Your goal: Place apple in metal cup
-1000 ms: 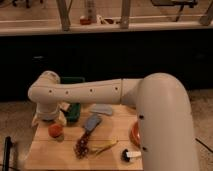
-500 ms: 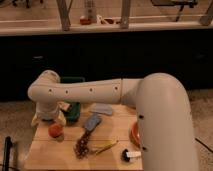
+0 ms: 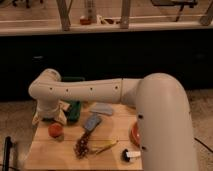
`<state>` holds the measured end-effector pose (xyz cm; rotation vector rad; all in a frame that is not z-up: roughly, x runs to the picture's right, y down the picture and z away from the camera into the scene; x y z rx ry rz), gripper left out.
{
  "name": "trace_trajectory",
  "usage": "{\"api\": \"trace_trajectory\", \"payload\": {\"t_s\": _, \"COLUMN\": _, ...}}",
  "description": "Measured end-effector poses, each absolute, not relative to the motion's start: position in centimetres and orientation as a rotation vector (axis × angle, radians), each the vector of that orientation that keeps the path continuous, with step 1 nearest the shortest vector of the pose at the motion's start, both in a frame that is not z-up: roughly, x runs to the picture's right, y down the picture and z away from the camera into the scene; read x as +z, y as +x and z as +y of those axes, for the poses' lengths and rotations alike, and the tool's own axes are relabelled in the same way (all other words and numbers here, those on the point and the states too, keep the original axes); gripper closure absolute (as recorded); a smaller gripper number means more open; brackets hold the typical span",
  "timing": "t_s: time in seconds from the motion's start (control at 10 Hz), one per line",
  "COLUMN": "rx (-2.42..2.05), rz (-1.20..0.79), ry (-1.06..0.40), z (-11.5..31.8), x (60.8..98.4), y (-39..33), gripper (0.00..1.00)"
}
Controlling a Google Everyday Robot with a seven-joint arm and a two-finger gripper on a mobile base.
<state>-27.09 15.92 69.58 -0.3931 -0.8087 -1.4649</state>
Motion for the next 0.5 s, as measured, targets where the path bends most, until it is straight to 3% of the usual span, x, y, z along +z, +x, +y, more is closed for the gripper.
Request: {"api": "trace_trajectory", "payload": {"t_s": 0.5, "rx": -1.466, "rz": -0.811, "ry": -0.398, "z": 15.66, "x": 69.82, "y": -27.09, "gripper": 0.2}}
